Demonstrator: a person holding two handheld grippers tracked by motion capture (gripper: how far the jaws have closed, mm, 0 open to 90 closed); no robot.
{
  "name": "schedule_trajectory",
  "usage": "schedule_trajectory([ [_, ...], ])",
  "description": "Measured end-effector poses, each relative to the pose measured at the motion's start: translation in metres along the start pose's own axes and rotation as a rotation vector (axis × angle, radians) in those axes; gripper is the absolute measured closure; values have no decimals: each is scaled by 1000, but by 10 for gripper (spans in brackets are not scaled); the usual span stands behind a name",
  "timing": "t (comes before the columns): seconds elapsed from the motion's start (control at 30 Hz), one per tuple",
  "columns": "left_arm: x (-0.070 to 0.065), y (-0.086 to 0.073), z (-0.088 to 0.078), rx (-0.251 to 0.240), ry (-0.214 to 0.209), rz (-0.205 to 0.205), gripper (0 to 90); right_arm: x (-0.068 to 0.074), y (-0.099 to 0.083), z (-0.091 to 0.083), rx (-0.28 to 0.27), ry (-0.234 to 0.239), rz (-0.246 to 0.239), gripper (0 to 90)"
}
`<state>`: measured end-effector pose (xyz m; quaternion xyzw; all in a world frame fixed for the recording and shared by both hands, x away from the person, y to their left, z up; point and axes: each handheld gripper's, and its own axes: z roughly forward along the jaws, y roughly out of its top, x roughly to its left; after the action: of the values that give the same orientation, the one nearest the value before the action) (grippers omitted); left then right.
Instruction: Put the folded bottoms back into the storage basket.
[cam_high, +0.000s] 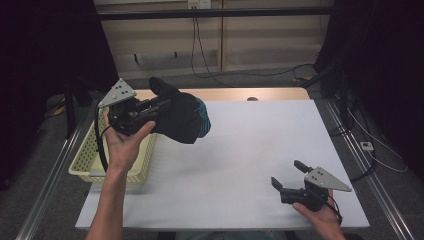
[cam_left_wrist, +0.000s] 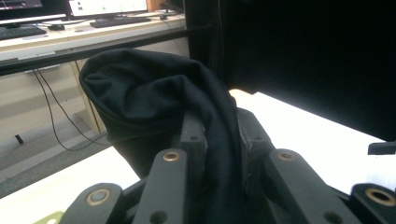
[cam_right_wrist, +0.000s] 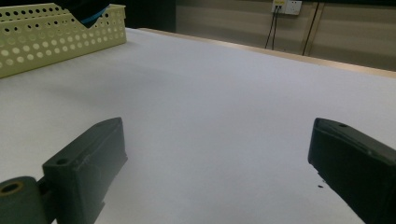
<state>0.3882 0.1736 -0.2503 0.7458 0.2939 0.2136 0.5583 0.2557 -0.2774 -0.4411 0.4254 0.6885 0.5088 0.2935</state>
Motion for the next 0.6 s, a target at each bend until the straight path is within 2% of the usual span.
schedule_trajectory([
  [0.6,12,6,-31,-45,48,6,760,1,0,0,0,5,-1,40],
])
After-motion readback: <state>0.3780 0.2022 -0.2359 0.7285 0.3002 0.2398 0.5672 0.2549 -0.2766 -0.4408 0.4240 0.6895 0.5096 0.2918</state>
